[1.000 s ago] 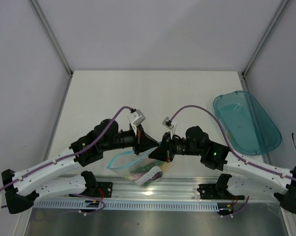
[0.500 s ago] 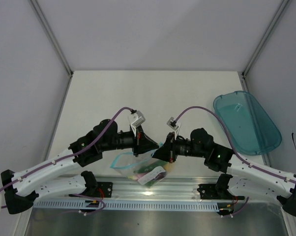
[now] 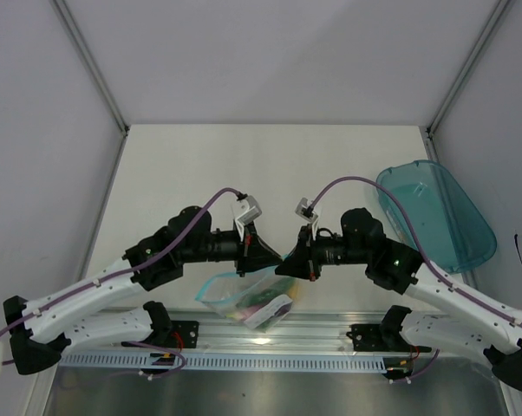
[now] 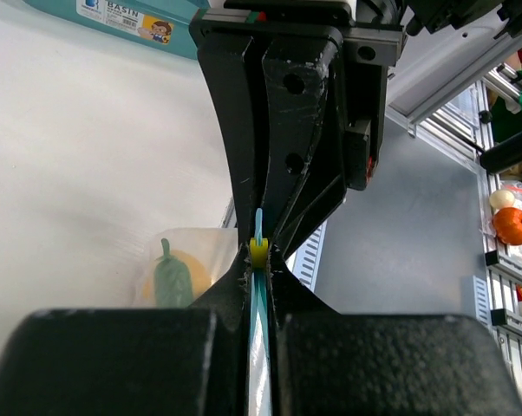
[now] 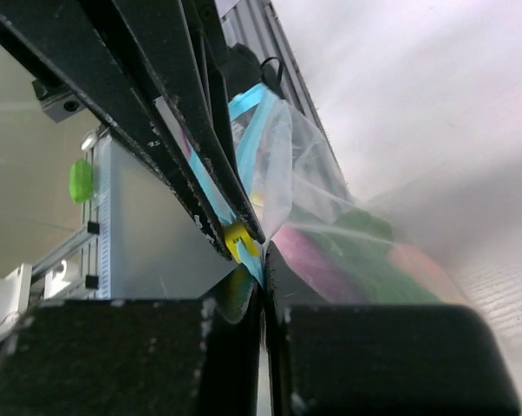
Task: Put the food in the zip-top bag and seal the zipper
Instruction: Zip the zipper food storage bag at the center of the board.
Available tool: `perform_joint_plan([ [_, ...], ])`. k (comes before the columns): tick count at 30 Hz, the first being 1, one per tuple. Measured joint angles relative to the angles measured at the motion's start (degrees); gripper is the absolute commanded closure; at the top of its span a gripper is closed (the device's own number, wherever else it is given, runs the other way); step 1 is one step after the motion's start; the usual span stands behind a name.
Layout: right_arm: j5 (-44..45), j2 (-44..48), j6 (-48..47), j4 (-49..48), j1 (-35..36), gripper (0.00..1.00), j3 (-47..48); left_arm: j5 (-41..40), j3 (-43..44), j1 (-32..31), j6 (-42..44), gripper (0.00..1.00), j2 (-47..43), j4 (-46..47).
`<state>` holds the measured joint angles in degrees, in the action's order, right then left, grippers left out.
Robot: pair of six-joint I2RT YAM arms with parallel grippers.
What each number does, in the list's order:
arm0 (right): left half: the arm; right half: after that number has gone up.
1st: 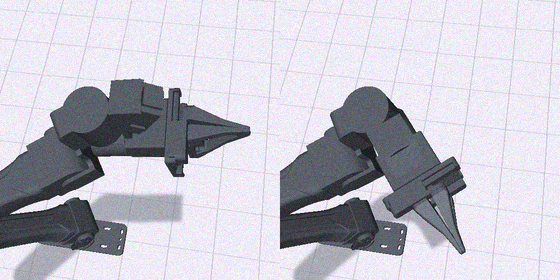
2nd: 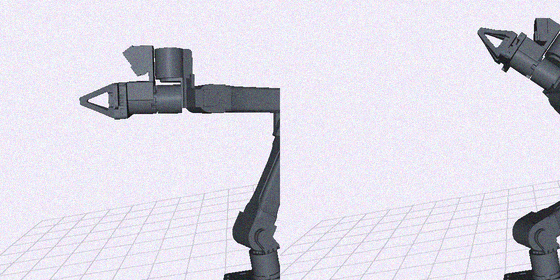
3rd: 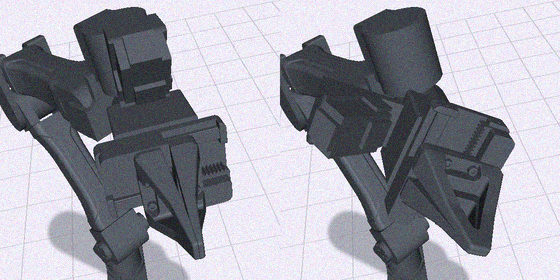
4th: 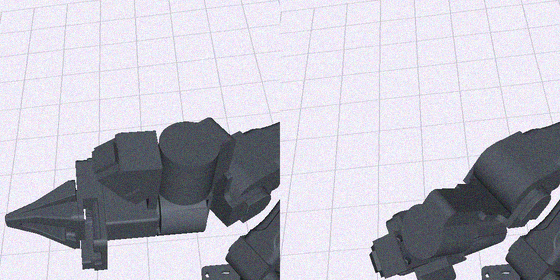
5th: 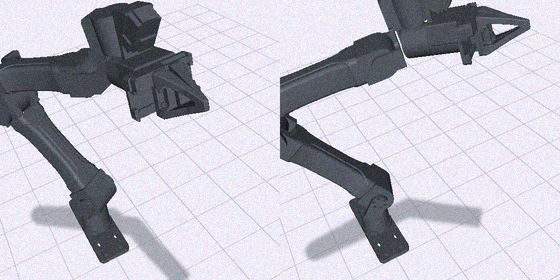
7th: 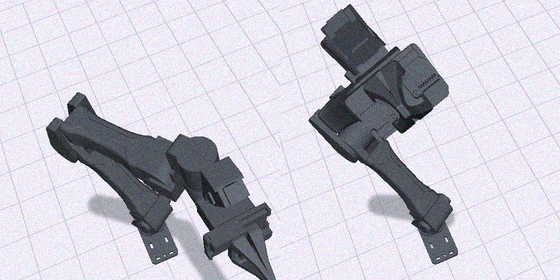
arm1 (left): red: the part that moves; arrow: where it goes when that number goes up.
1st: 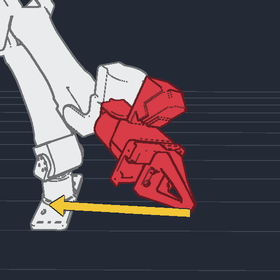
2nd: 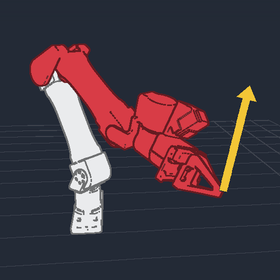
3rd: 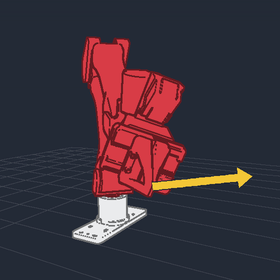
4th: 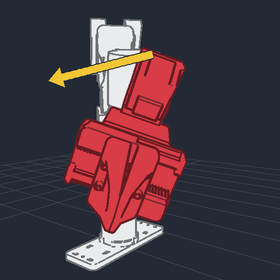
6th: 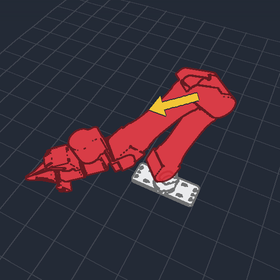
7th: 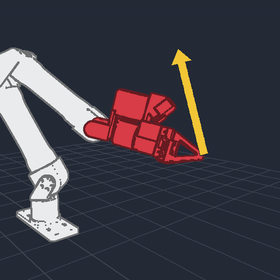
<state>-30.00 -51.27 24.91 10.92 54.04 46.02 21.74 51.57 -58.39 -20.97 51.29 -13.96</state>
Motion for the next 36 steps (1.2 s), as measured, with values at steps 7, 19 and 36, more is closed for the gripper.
perform_joint_plan([
  [7,-8.28,-1.44,-4.33,2.97,-4.02,1.0,1.38,1.09,0.31,0.02,0.09,1.0,1.29,0.15],
  [19,10.47,0.74,0.31,3.34,0.59,1.0,1.22,-2.51,2.56,0.2,0.11,0.99,3.61,-1.99],
  [36,29.44,6.16,12.68,-1.62,2.25,1.0,-3.91,-8.96,2.56,0.28,0.07,0.99,3.91,-4.81],
])
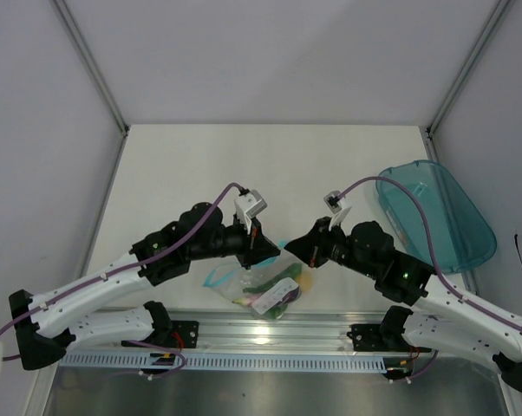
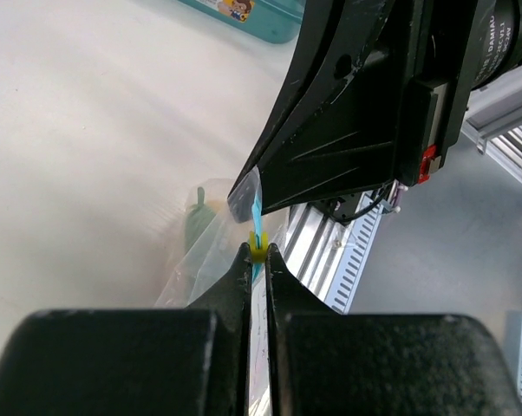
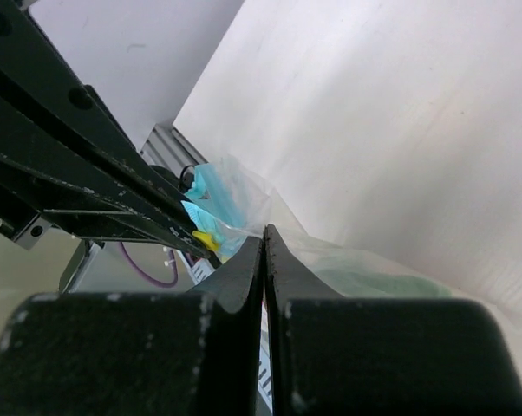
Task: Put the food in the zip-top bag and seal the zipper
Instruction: Zip the zipper food storage bag at the center of the board.
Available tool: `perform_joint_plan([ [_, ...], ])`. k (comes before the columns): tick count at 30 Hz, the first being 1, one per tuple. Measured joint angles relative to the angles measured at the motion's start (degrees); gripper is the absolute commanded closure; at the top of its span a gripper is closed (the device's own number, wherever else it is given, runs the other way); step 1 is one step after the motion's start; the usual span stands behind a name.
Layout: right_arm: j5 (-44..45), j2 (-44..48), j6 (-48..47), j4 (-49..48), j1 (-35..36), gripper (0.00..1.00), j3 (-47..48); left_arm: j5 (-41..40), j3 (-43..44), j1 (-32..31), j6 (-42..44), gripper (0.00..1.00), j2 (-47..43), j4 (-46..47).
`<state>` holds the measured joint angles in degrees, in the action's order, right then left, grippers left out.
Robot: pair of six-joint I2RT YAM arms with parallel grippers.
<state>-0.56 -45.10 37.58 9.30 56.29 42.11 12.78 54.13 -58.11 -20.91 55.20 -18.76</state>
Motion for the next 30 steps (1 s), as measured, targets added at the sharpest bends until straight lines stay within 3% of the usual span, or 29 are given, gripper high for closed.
perform_joint_plan([
  [5,-7.69,-0.48,-3.48,-1.01,-2.27,1.0,-0.02,0.35,0.46,-0.13,0.11,0.99,-0.87,-1.86],
  [8,-11.87,-2.19,-6.64,1.14,-3.19,0.88,1.95,0.98,1.55,-0.24,0.48,0.99,-0.87,-3.58],
  [9,-13.0,-2.6,-7.76,2.12,-3.3,0.78,2.69,1.14,1.9,-0.26,0.5,0.99,-0.87,-4.11],
  [13,-18.64,-3.23,-12.66,5.53,-3.89,0.66,5.01,1.88,3.13,-0.28,0.59,0.99,-0.87,-5.27],
  [22,-29.55,-6.03,-23.56,11.1,-4.68,0.71,9.05,5.79,3.41,-0.28,1.53,0.99,-0.87,-5.77],
  [30,-40.61,-12.81,-31.61,15.89,-8.07,1.0,14.82,9.01,3.76,-0.28,2.73,0.99,-0.98,-6.19],
])
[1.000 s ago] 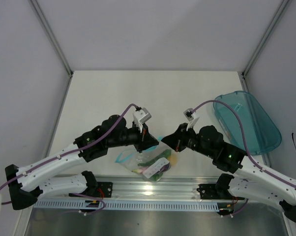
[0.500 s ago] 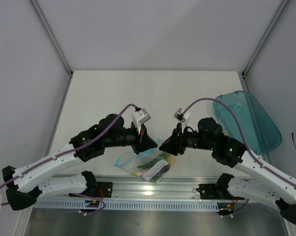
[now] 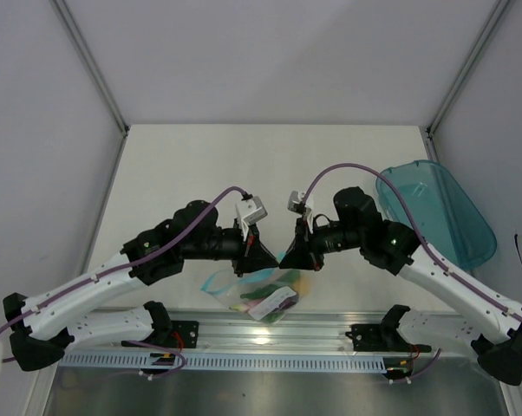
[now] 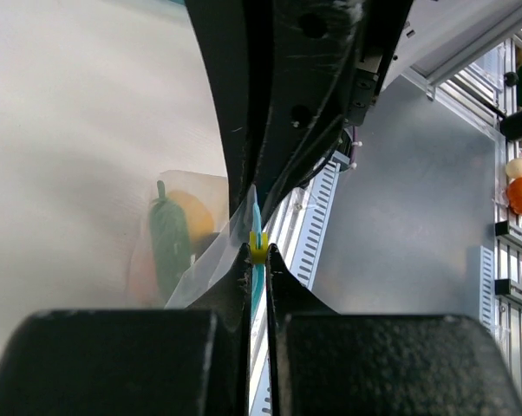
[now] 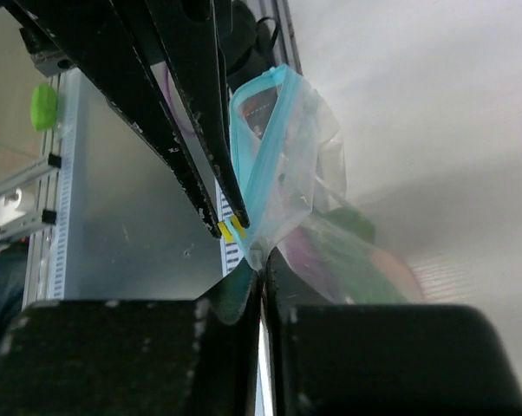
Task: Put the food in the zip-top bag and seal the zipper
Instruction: Zip the zipper food storage bag at the center of the board.
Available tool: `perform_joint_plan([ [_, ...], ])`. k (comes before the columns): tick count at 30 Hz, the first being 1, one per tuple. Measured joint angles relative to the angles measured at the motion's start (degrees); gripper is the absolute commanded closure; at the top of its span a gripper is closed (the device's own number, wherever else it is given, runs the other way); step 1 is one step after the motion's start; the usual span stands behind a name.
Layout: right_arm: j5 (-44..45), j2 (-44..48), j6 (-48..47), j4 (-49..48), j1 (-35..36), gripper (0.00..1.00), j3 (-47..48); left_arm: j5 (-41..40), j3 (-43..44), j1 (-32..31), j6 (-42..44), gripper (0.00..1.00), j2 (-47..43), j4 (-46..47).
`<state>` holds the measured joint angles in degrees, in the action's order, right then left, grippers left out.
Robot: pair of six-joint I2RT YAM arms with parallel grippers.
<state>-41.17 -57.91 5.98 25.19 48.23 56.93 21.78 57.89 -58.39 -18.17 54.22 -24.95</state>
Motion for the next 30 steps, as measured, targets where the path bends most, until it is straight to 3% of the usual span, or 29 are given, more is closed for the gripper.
perform_joint_plan([
  [6,-6.47,-5.14,-5.29,6.38,-0.96,1.0,5.44,1.57,0.42,0.0,0.87,0.99,-0.35,-0.98],
  [8,-7.98,-5.95,-6.12,7.32,-1.27,1.0,5.88,1.62,0.46,0.02,1.07,0.86,-0.35,-1.38],
  [9,-8.37,-6.1,-6.23,7.5,-1.36,1.0,5.88,1.4,0.46,0.0,1.22,0.75,-0.35,-1.62],
  [10,-8.52,-6.14,-5.97,7.32,-1.38,1.0,5.86,0.81,0.46,0.02,1.31,0.56,-0.44,-1.81],
  [12,-8.81,-5.73,-4.83,5.6,-1.42,1.0,5.27,-1.88,0.44,0.0,0.87,0.39,-1.09,-2.21],
  [15,-7.74,-3.13,-0.46,0.66,-1.44,1.0,1.84,-7.02,-1.73,0.07,-0.33,0.24,-4.83,-0.24],
  [21,-3.21,1.66,11.63,-8.37,-1.49,1.0,-4.46,-13.05,-7.39,0.07,-1.25,0.18,-13.77,4.17],
  [30,5.2,3.82,25.97,-14.1,-1.49,1.0,-6.47,-14.08,-11.76,-0.74,-1.33,0.16,-14.34,8.28],
])
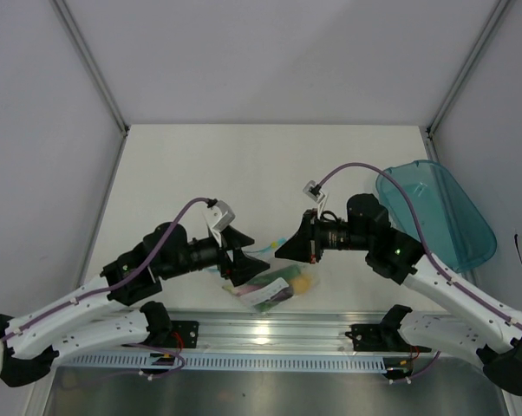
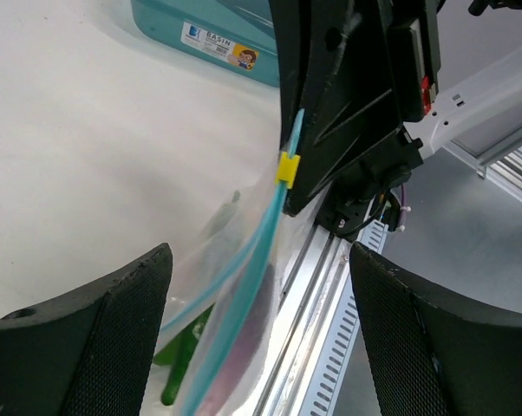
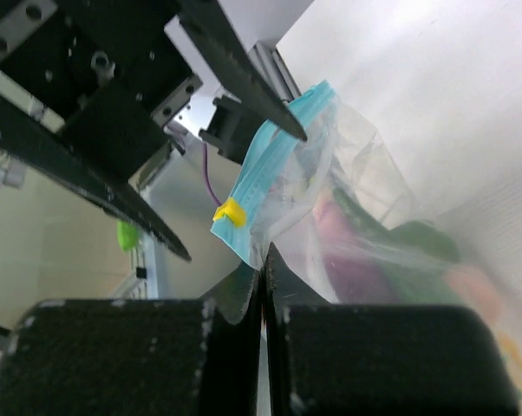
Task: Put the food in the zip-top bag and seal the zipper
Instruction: Zip the zipper food storage bag at the center of the board.
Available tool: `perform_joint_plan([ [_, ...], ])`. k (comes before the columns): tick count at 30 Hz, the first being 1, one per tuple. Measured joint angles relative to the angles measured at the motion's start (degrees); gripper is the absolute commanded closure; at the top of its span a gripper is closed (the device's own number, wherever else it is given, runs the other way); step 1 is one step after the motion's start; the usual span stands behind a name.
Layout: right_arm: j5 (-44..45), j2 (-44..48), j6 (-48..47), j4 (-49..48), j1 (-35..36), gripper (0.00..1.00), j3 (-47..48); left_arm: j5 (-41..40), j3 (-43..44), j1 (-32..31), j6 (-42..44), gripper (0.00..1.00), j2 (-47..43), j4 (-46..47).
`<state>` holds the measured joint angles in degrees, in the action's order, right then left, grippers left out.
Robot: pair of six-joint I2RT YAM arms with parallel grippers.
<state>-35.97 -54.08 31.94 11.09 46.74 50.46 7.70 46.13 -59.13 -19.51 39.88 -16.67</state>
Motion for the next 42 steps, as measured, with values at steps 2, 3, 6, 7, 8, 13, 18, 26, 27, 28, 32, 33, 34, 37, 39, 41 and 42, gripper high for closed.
perform_joint_plan([
  [2,1.22,0.02,2.16,-0.63,0.0,1.0,0.0,0.02,-0.07,-0.44,0.02,0.16,0.39,0.57],
  [3,1.88,0.04,3.21,-0.87,0.0,1.0,0.0,0.04,-0.07,-0.74,0.02,0.16,0.7,1.22],
  [6,2.69,0.04,5.62,-2.27,0.0,1.0,-0.39,0.13,-0.2,-1.11,0.04,0.24,1.4,2.29],
  [7,2.71,0.07,6.12,-2.93,0.0,1.0,-0.7,0.15,-0.28,-1.14,0.07,0.29,1.62,2.54],
  [8,2.69,0.09,6.58,-3.3,0.0,1.0,-0.98,0.17,-0.33,-1.14,0.04,0.4,1.81,2.56],
  [13,2.47,0.52,8.02,-4.22,0.0,1.0,-2.67,0.22,-0.33,-1.14,0.2,0.67,4.2,2.43],
  [18,2.03,1.46,7.39,-3.65,0.0,1.0,-2.89,-0.13,-0.31,-1.14,0.22,0.99,5.14,1.88],
  [26,-0.55,2.34,-0.5,2.84,-0.2,0.71,-0.63,-0.02,0.5,-1.29,0.87,1.0,5.44,-1.2],
  [27,-1.64,1.88,-1.81,3.78,-0.28,0.66,0.26,0.09,0.52,-1.29,1.16,1.0,5.42,-1.55],
  [28,-2.49,1.33,-2.95,4.44,-0.33,0.64,1.11,0.24,0.61,-1.29,1.55,0.99,5.4,-1.97],
  [32,-6.12,-1.22,-8.0,7.1,-0.42,0.59,4.17,2.14,1.16,-1.29,2.58,0.99,5.09,-3.15],
  [33,-7.56,-2.29,-9.6,8.11,-0.48,0.59,5.18,2.73,1.22,-1.29,2.71,0.99,4.98,-3.28],
  [34,-8.48,-3.15,-10.38,8.59,-0.48,0.6,5.88,3.28,1.27,-1.29,3.04,0.99,4.87,-3.41],
  [37,-11.28,-6.67,-13.38,9.64,-0.63,0.68,7.85,4.72,1.27,-1.29,3.21,0.99,4.7,-3.85],
  [39,-12.79,-8.37,-14.84,10.43,-0.79,0.7,8.37,5.4,1.27,-1.29,3.5,0.99,4.7,-4.07],
  [41,-14.51,-9.84,-16.41,11.37,-0.98,0.73,8.81,6.1,1.27,-1.29,3.61,1.0,4.7,-4.13],
  [42,-15.21,-10.51,-17.16,11.89,-1.03,0.73,9.16,6.36,1.27,-1.29,3.63,0.99,4.7,-4.15],
])
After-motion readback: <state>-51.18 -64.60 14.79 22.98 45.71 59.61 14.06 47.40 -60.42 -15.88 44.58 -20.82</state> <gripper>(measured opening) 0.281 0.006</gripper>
